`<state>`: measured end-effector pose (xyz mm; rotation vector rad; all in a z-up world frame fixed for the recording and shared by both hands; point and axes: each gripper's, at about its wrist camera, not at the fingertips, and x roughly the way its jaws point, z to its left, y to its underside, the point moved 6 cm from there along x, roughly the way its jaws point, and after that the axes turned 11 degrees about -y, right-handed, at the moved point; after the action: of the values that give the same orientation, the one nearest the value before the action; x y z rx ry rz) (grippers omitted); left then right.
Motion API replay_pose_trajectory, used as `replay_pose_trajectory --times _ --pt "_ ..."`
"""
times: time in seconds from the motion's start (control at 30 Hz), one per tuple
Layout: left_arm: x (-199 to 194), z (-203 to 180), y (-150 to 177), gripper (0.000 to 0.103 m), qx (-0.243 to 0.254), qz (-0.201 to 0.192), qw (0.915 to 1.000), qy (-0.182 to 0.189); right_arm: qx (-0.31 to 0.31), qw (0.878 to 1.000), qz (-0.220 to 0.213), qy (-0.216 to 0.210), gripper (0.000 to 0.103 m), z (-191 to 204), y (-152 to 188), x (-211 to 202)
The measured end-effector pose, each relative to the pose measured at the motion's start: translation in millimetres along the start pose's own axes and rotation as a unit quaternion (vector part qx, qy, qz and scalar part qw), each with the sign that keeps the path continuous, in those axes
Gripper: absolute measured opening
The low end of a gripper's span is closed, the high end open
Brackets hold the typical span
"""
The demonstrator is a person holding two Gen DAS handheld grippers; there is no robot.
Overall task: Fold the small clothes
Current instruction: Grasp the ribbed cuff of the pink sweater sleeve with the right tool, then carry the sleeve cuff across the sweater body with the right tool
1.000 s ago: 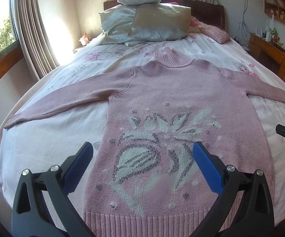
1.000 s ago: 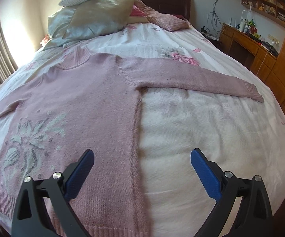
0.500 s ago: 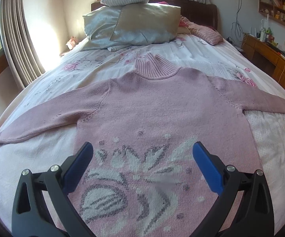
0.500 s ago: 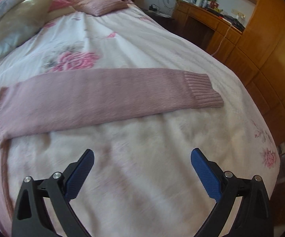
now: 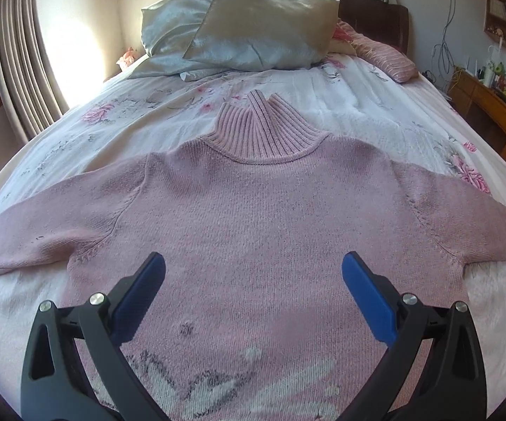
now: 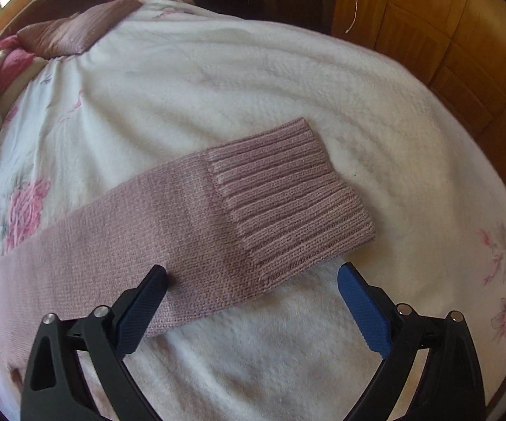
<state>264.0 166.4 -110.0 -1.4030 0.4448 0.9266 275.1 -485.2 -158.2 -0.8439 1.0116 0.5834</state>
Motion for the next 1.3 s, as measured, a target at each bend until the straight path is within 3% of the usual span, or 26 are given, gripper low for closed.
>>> replay_pose_trajectory --times 0.07,0.13,0.23,0.3,0.33,0.5,0.73,0.97,1.17,1.3 --pt "4.7 0.3 0.0 0.100 0.003 -0.001 1.0000 -0.008 0.028 0.999 0.004 -0.028 0.098 -9.1 -1.8 5.4" --pt "7.8 3.2 2.2 0.100 0.003 0.003 0.9999 -0.013 0.029 0.999 0.004 -0.030 0.094 -9.9 -1.5 7.6" --pt "12.6 8.9 4.8 0.100 0.001 0.008 0.9998 -0.018 0.000 0.999 -0.005 -0.034 0.067 1.9 0.0 4.4" --pt "14.3 13.5 5.3 0.100 0.002 0.009 0.9997 -0.022 -0.017 0.998 -0.014 -0.055 0.026 11.8 -0.2 -0.8" --pt "14.6 16.3 5.8 0.100 0.001 0.010 0.9997 -0.024 -0.022 0.997 -0.019 -0.071 0.020 15.5 -0.1 -4.4" --pt "14.6 35.9 9.2 0.100 -0.005 0.012 0.9994 -0.032 -0.083 0.992 -0.068 -0.070 0.017 53.2 3.4 -27.4" --pt "19.8 71.2 12.9 0.100 -0.027 0.025 0.9983 -0.046 -0.179 0.970 -0.081 -0.145 0.017 166.5 40.8 -46.1" --pt "16.1 99.3 15.0 0.100 -0.040 0.025 0.9974 -0.053 -0.266 0.938 -0.044 -0.220 0.017 291.1 114.4 -47.9" --pt "16.1 113.0 16.6 0.100 -0.046 0.028 0.9972 -0.052 -0.318 0.917 -0.013 -0.242 0.017 364.1 176.3 -28.6" --pt "17.4 114.6 18.9 0.100 -0.047 0.034 0.9974 -0.043 -0.349 0.908 0.006 -0.230 0.017 394.5 209.0 -7.8"
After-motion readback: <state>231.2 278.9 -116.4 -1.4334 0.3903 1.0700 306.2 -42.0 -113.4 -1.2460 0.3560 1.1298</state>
